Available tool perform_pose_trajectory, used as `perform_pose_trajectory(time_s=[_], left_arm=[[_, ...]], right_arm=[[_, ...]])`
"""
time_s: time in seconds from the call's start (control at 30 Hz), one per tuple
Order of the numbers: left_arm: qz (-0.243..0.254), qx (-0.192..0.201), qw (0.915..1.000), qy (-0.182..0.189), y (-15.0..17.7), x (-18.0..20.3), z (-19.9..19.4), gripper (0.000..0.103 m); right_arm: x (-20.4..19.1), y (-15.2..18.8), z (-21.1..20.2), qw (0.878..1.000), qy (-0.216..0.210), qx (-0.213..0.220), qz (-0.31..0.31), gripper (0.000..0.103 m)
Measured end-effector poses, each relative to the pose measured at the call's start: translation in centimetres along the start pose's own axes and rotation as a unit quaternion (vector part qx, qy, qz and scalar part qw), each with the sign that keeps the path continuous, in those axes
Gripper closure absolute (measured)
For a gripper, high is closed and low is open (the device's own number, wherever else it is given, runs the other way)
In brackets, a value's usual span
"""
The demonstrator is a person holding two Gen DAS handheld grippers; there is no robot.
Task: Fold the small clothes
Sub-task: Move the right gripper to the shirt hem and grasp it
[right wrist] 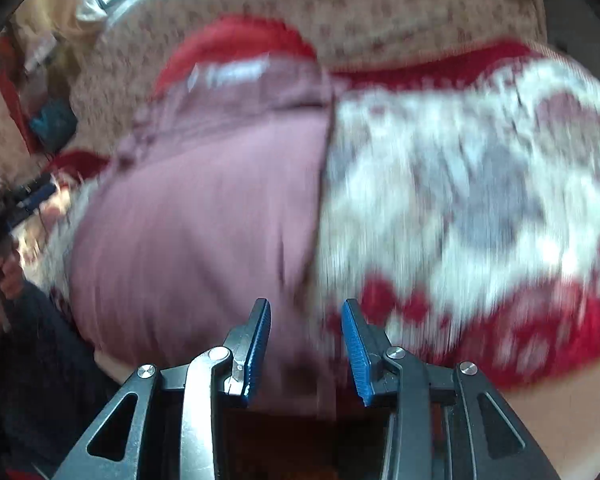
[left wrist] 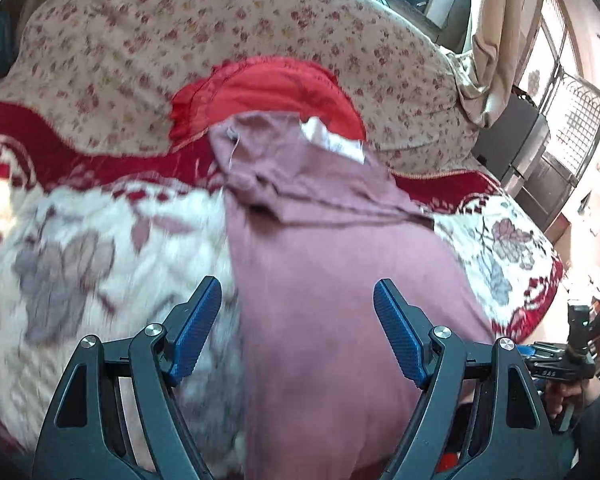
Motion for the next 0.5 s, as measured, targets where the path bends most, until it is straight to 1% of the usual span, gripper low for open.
perform_pose_trajectory(time_s=[0.03, 0.1, 0.13, 0.23, 0.3, 0.33, 0.4, 0.43, 0.47, 0.5], left_arm=[[-0.001, 0.002, 1.0000, 0.000, 0.5, 0.0, -0.2, 0.024], [-0.011, 0.007, 0.9999, 0.010, 1.7, 0.2, -0.5, 0.024], [-0.015, 0.009, 0.9998, 0.012, 1.9, 0.2, -0.5, 0.024], [-0.024, 0.013, 0.9995, 0.013, 2.5, 0.0, -0.2, 0.024], [-0.030, 0.008, 0.9994, 0.013, 2.9, -0.3, -0.1, 0.024], [-0.038, 0.006, 0.9992, 0.012, 3.2, -0.6, -0.1, 0.024], [-0.041, 0.004, 0.9991, 0.012, 3.2, -0.9, -0.2, 0.024], [-0.039, 0.004, 0.9992, 0.010, 3.2, -0.9, -0.2, 0.024], [-0.036, 0.002, 0.9993, 0.009, 3.2, -0.8, -0.3, 0.024], [-0.034, -0.003, 0.9994, 0.010, 3.2, -0.8, -0.3, 0.024]], right_arm=[[0.1, 0.7, 0.3, 1.000, 0.007, -0.011, -0.007, 0.068], [0.1, 1.3, 0.5, 1.000, 0.009, -0.017, -0.023, 0.068], [0.1, 1.3, 0.7, 0.999, 0.006, -0.020, -0.024, 0.068], [0.3, 1.4, 2.0, 0.999, 0.015, -0.043, -0.024, 0.068], [0.3, 1.2, 3.0, 0.998, 0.015, -0.058, -0.028, 0.068], [0.4, 1.1, 3.4, 0.997, 0.023, -0.062, -0.029, 0.068], [0.9, 0.9, 4.3, 0.996, 0.032, -0.078, -0.020, 0.068], [1.1, 0.8, 4.5, 0.996, 0.028, -0.080, -0.016, 0.068], [1.0, 0.5, 4.5, 0.996, 0.025, -0.079, -0.015, 0.072], [0.9, 0.4, 4.4, 0.997, 0.019, -0.079, -0.016, 0.079]])
Point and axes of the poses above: each gripper's, at about its wrist camera, not at the fingertips, and z roughly the way its jaws point, x to its right, y to its underside, the point moved 4 cm from there along z, roughly the way its jaws point, and after that the axes turned 13 degrees about z, right-handed, at the moved point
